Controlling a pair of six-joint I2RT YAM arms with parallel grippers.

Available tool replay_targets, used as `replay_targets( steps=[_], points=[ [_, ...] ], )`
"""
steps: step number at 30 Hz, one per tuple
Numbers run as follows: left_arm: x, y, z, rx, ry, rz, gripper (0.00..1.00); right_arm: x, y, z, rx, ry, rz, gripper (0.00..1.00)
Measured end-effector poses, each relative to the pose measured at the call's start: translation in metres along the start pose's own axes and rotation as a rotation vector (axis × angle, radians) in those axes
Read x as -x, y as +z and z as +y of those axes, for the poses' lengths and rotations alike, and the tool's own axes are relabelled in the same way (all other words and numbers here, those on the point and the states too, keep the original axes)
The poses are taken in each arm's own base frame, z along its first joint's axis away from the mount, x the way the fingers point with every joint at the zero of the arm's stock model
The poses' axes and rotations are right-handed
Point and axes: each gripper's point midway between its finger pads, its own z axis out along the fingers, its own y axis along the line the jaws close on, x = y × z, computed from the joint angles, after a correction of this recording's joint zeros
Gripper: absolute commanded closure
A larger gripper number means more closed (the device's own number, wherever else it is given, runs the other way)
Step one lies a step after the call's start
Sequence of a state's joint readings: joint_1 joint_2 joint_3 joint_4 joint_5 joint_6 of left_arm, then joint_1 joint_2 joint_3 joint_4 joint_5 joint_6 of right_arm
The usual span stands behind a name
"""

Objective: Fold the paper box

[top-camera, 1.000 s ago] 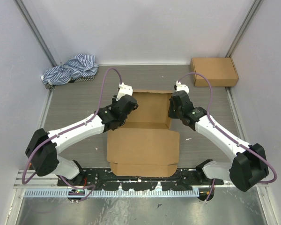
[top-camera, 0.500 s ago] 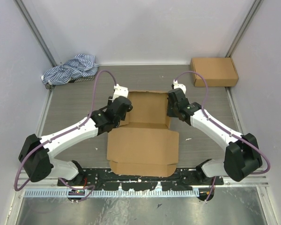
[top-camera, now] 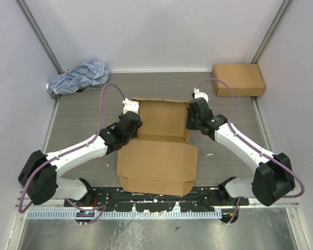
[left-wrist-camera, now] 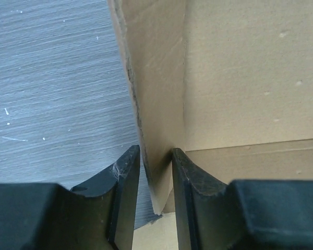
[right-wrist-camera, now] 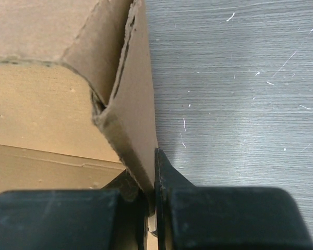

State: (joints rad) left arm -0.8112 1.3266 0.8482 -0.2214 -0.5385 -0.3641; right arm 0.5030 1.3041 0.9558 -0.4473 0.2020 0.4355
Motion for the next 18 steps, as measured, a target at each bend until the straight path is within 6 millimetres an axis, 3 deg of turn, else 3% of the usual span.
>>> replay_targets(
  steps=[5, 9, 18],
  points=[
    [0.004, 0.002, -0.005, -0.016, -0.016, -0.015, 0.75, 0.002, -0.003, 0.002, 0.011, 0.002, -0.009, 0.99],
    [0.002, 0.006, -0.005, -0.005, -0.014, -0.006, 0.96, 0.002, -0.004, 0.0, 0.008, 0.0, -0.01, 0.99],
    [0.012, 0.011, 0.001, 0.085, 0.017, 0.007, 1.0, 0.0, -0.003, 0.0, 0.009, 0.009, -0.006, 0.99]
  ],
)
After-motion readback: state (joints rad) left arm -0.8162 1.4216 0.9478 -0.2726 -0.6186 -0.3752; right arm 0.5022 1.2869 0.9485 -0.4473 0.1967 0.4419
